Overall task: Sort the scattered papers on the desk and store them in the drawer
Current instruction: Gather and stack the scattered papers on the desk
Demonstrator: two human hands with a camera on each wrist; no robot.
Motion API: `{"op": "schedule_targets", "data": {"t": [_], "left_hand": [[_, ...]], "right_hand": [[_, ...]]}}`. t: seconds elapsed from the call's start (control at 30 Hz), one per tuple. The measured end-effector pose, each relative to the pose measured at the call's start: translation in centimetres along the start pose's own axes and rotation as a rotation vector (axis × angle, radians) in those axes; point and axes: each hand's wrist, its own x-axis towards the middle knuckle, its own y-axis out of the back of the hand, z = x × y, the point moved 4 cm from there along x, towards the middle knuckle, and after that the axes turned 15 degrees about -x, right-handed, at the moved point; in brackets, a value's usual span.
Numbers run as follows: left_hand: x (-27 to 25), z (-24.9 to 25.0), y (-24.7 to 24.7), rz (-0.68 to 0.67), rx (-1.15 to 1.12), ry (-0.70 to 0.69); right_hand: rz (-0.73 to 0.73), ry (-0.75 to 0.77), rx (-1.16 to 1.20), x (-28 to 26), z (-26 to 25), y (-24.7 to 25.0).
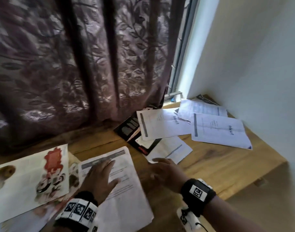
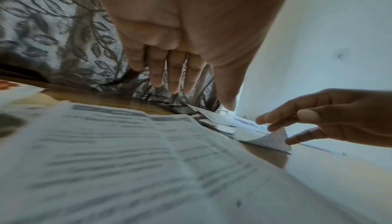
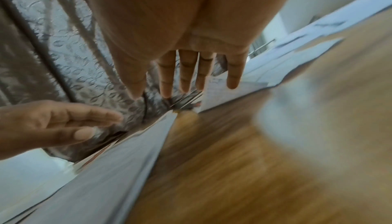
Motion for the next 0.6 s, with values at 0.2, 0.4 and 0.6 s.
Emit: {"op": "schedule_targets", "data": {"t": [0.2,0.4,0.6], "left_hand": [[6.3,6.1,-5.1,0.044,-0.043,-0.156],[11.1,13.0,-9.4,0.06,-0.101,-0.313],[14.1,15.7,-12.3,0.088,-0.107,-0.323]], "right_hand": [[0.308,-0.224,0.104,-0.5,12.2,7.3],[0.154,-0.588,-0.273,1.5,24.8,11.4],[-0.051,-0.637,-0.324,3.2,27.7,9.8]]}}
